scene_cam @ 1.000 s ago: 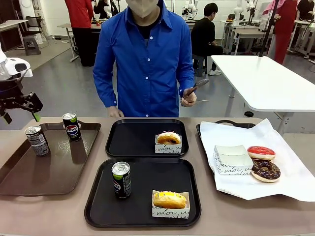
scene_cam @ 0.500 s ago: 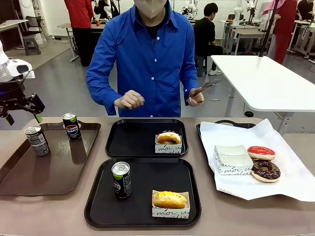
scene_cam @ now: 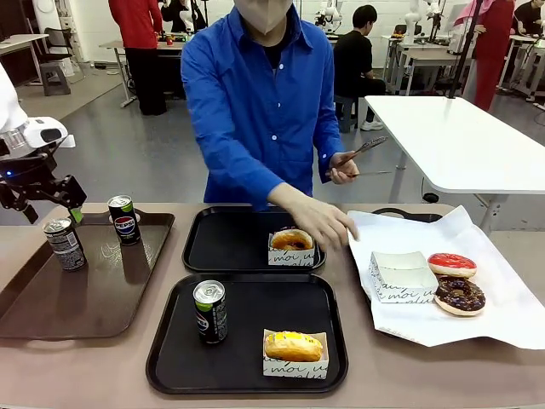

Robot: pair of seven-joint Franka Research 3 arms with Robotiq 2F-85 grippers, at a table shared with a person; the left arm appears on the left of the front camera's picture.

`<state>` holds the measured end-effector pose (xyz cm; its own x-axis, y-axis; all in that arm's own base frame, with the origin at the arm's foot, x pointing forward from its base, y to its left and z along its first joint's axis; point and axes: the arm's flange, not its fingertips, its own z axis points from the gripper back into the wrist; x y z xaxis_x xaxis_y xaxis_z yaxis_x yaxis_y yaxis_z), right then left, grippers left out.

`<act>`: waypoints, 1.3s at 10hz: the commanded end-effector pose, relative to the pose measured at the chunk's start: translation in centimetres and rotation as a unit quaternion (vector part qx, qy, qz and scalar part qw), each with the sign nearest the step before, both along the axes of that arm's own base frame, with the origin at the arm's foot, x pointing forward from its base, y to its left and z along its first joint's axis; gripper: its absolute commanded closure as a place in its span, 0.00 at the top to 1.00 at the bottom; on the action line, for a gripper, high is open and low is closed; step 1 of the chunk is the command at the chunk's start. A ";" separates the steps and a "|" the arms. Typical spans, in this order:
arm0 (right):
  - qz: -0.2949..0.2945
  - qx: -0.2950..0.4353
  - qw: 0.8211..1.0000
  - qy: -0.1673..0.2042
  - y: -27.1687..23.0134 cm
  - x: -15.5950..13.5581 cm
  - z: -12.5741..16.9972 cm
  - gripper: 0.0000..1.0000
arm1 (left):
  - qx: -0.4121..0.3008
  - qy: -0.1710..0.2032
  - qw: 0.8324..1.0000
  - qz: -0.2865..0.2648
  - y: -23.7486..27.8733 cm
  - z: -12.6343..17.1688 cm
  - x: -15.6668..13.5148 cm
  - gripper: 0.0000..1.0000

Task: Set up donuts and drinks on trays.
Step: Pick up one Pepsi coke from the Handle tray and place it on the Flat Tray without a Pepsi coke.

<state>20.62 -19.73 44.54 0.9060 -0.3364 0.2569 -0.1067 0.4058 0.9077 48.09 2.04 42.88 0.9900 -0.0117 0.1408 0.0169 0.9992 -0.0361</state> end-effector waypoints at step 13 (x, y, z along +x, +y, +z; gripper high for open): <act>0.002 0.004 1.000 -0.008 -0.1 0.0 -0.1 1.00 | -0.012 0.010 1.000 0.003 1.1 -4.7 1.2 0.00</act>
